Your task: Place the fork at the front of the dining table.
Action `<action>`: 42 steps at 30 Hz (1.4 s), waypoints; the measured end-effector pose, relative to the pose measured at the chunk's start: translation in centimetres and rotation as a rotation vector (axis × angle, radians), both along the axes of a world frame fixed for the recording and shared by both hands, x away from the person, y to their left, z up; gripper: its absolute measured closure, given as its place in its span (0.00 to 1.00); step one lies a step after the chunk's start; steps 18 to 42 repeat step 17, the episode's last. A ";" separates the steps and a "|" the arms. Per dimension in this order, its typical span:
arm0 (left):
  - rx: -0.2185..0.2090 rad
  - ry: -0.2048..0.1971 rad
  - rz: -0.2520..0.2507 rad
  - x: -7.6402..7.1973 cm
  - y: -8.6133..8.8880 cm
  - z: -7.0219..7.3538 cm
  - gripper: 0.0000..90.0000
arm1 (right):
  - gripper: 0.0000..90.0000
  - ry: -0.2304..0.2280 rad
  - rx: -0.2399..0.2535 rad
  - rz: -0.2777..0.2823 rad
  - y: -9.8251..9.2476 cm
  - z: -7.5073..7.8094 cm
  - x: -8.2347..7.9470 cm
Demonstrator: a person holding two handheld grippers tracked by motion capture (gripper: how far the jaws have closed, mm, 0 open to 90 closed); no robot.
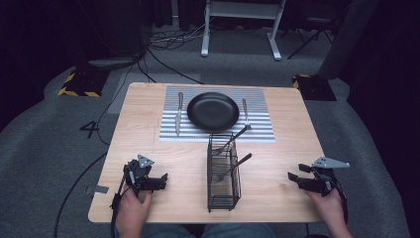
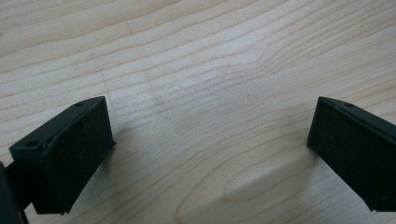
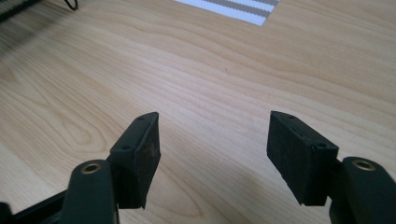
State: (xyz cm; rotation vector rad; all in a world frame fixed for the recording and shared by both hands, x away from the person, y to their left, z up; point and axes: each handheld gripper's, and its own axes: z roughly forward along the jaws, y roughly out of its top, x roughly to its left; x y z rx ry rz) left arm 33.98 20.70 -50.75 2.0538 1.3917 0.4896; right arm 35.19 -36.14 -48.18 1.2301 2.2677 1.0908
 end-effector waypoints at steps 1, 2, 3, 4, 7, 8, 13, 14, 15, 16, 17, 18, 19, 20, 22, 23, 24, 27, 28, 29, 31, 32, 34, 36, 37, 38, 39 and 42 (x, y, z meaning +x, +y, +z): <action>0.000 0.000 0.000 0.0 0.0 0.0 0.00 | 0.39 0.000 0.000 0.000 0.0 0.0 0.0; 0.002 0.001 -0.001 0.0 0.0 0.0 0.00 | 0.39 -0.005 -0.007 -0.003 0.0 -0.3 -0.1; 0.000 0.000 0.000 0.0 0.0 0.0 0.00 | 0.39 -0.003 -0.014 -0.007 -0.1 -0.8 -0.2; 0.001 0.001 -0.001 0.0 0.0 0.0 0.00 | 0.39 -0.001 -0.013 -0.011 -0.1 -1.1 -0.2; 0.000 0.000 0.000 0.0 0.0 0.0 0.00 | 0.38 -0.008 -0.024 -0.018 0.0 -1.8 -0.3; 0.000 0.001 0.000 0.0 0.0 0.0 0.00 | 0.37 -0.015 -0.031 -0.016 0.0 -2.0 -0.4; 0.001 0.001 -0.001 0.0 0.0 0.0 0.00 | 0.10 -0.004 -0.090 0.018 0.5 -2.3 -0.2; 0.002 0.001 -0.001 0.0 0.0 0.0 0.00 | 0.09 0.002 -0.093 0.001 0.6 -2.3 -0.2; 0.001 0.001 -0.001 0.0 0.0 0.0 0.00 | 0.08 0.004 -0.094 -0.010 0.6 -2.3 -0.2; 0.001 0.001 -0.001 0.0 0.0 0.0 0.00 | 0.07 0.006 -0.094 -0.023 0.7 -2.3 -0.3; 0.001 0.001 -0.001 0.0 0.0 0.0 0.00 | 0.07 0.007 -0.094 -0.033 0.8 -2.4 -0.3; 0.001 0.001 -0.001 0.0 0.0 0.0 0.00 | 0.07 0.007 -0.094 -0.033 0.8 -2.4 -0.3; 0.001 0.001 -0.001 0.0 0.0 0.0 0.00 | 0.07 0.007 -0.094 -0.033 0.8 -2.4 -0.3; 0.001 0.001 -0.001 0.0 0.0 0.0 0.00 | 0.07 0.007 -0.094 -0.033 0.8 -2.4 -0.3; 0.001 0.001 -0.001 0.0 0.0 0.0 0.00 | 0.07 0.007 -0.094 -0.033 0.8 -2.4 -0.3; 0.001 0.001 -0.001 0.0 0.0 0.0 0.00 | 0.07 0.007 -0.094 -0.033 0.8 -2.4 -0.3; 0.001 0.001 -0.001 0.0 0.0 0.0 0.00 | 0.07 0.007 -0.094 -0.033 0.8 -2.4 -0.3; 0.001 0.001 -0.001 0.0 0.0 0.0 0.00 | 0.07 0.007 -0.094 -0.033 0.8 -2.4 -0.3; 0.001 0.001 -0.001 0.0 0.0 0.0 0.00 | 0.07 0.007 -0.094 -0.033 0.8 -2.4 -0.3; 0.001 0.001 -0.001 0.0 0.0 0.0 0.00 | 0.07 0.007 -0.094 -0.033 0.8 -2.4 -0.3; 0.001 0.001 -0.001 0.0 0.0 0.0 0.00 | 0.07 0.007 -0.094 -0.033 0.8 -2.4 -0.3; 0.001 0.001 -0.001 0.0 0.0 0.0 0.00 | 0.07 0.007 -0.094 -0.033 0.8 -2.4 -0.3; 0.001 0.001 -0.001 0.0 0.0 0.0 0.00 | 0.07 0.007 -0.094 -0.033 0.8 -2.4 -0.3; 0.001 0.001 -0.001 0.0 0.0 0.0 0.00 | 0.07 0.007 -0.094 -0.033 0.8 -2.4 -0.3; 0.001 0.001 -0.001 0.0 0.0 0.0 0.00 | 0.07 0.007 -0.094 -0.033 0.8 -2.4 -0.3; 0.001 0.001 -0.001 0.0 0.0 0.0 0.00 | 0.07 0.007 -0.094 -0.033 0.8 -2.4 -0.3; 0.001 0.001 -0.001 0.0 0.0 0.0 0.00 | 0.07 0.007 -0.094 -0.033 0.8 -2.4 -0.3; 0.001 0.001 -0.001 0.0 0.0 0.0 0.00 | 0.07 0.007 -0.094 -0.033 0.8 -2.4 -0.3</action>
